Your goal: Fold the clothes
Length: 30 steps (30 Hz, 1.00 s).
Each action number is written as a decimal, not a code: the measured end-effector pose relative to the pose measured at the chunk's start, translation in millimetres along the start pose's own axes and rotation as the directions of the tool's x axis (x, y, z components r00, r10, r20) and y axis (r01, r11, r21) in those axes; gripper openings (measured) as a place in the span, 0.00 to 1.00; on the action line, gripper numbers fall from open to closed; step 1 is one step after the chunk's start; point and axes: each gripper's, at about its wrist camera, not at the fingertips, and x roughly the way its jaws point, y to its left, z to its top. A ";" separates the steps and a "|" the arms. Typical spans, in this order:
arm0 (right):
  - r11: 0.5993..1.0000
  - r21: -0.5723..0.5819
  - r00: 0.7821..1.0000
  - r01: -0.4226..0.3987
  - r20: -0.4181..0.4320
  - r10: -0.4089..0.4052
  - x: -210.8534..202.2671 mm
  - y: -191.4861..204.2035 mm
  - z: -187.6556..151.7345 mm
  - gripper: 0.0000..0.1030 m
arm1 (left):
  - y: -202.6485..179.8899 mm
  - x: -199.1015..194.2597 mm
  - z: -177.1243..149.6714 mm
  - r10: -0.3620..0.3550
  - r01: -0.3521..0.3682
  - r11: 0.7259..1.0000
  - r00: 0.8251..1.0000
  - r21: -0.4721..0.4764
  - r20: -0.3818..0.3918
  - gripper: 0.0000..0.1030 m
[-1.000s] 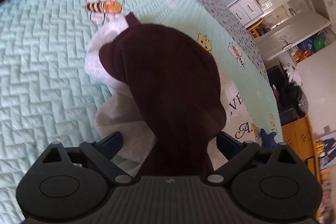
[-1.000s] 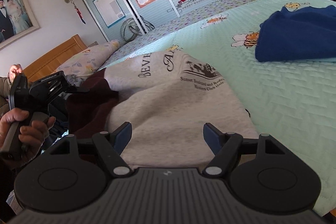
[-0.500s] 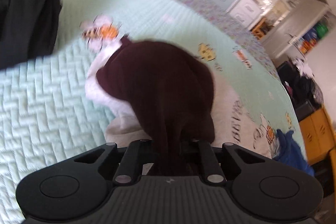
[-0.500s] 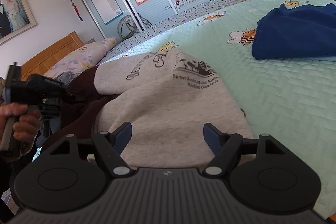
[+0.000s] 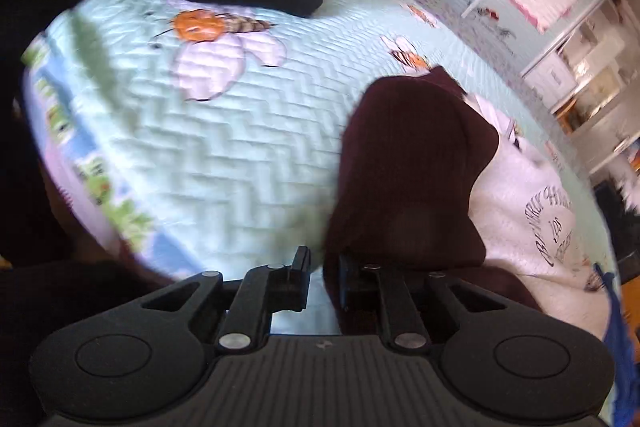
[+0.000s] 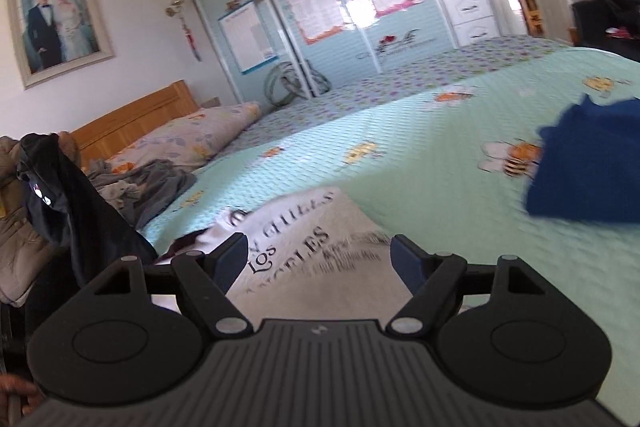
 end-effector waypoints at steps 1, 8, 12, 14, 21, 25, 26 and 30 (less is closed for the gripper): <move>1.000 -0.011 1.000 -0.015 -0.008 0.015 6.3 4.4 5.5 0.78 | -3.0 -1.0 1.6 -0.001 0.001 1.000 1.000 0.013 0.007 0.22; 0.991 -0.117 0.997 -0.066 -0.042 0.062 62.9 26.5 56.9 0.85 | -26.2 3.3 7.5 -0.024 0.022 0.995 1.000 0.093 0.016 0.21; 0.995 -0.075 0.994 -0.063 -0.096 0.056 92.2 19.4 71.7 0.86 | -27.0 26.4 7.1 -0.078 0.079 0.992 0.997 0.102 -0.016 0.34; 0.995 -0.053 0.987 -0.084 -0.141 0.076 106.3 13.3 72.5 0.86 | -30.3 34.2 12.9 -0.112 0.114 0.990 0.993 0.081 -0.024 0.50; 0.994 0.093 0.962 -0.052 -0.261 0.075 161.7 -30.9 70.6 0.87 | -45.5 61.6 29.7 -0.204 0.207 0.977 0.978 0.050 -0.048 0.18; 0.969 0.245 0.928 -0.036 -0.352 0.124 205.8 -66.6 67.9 0.89 | -48.2 70.2 28.4 -0.214 0.216 0.975 0.976 0.051 -0.037 0.10; 0.959 0.282 0.913 -0.022 -0.384 0.134 218.8 -75.8 65.2 0.89 | -48.1 70.8 27.9 -0.218 0.219 0.974 0.976 0.050 -0.030 0.09; 0.909 0.417 0.873 -0.007 -0.441 0.209 254.2 -93.7 41.7 0.89 | -45.4 60.0 30.7 -0.246 0.246 0.969 0.969 0.034 0.020 0.08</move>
